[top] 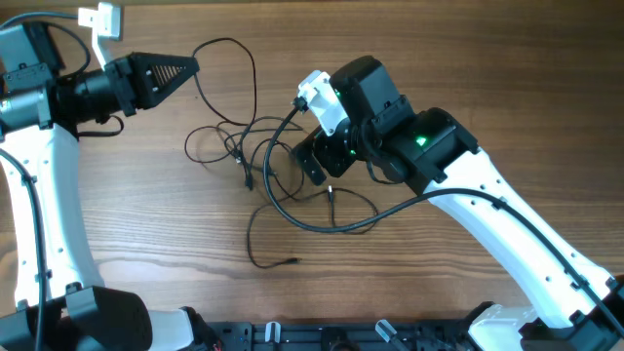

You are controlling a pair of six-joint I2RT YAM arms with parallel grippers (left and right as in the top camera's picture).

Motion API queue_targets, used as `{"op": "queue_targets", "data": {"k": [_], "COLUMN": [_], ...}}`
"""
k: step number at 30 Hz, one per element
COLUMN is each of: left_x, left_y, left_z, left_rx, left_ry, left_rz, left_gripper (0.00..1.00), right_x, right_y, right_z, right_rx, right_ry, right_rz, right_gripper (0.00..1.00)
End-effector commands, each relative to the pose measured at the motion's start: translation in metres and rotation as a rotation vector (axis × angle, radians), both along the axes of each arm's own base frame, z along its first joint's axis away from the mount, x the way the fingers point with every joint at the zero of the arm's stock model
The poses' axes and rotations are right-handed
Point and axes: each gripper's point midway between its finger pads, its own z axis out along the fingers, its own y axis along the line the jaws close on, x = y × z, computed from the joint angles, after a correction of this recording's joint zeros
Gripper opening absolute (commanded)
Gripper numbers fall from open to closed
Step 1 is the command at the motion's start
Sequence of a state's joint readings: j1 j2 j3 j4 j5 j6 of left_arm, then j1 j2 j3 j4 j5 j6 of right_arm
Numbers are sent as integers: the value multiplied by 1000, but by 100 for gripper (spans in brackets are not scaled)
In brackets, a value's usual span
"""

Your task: Untangle cables

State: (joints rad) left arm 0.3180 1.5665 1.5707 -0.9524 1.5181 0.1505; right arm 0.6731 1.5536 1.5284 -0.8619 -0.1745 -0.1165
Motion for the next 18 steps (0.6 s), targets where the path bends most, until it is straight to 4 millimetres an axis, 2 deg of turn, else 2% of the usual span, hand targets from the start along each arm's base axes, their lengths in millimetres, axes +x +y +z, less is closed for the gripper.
{"op": "queue_targets", "data": {"k": [1,3,5,7,9,11,14,18], "left_x": [-26,-38,-59,-90,-112,-125,-125,-99], "left_y": [2,5,9,8,7,10,23,50], "left_z": [36,54,85,121,145,157,162,151], "left_rx": [-24,13,64,132,190,234,269,233], "left_ry": [-73,-166,-279,-409,-497,-545,-556,-455], "left_rz": [-1,23,65,119,175,244,350,434], "left_gripper": [4,4,4,4,4,4,4,4], "right_x": [9,15,19,23,28,36,41,34], "right_y": [13,18,21,24,30,37,47,54], "right_z": [-13,-17,-20,-25,-39,-58,-99,-140], "right_rx": [-31,-26,-23,-38,-63,-75,-96,-104], "right_ry": [-43,-49,-53,-73,-87,-76,-1,110], "right_rz": [109,109,109,138,182,195,213,243], "right_gripper": [100,100,100,100,100,99,99,99]}}
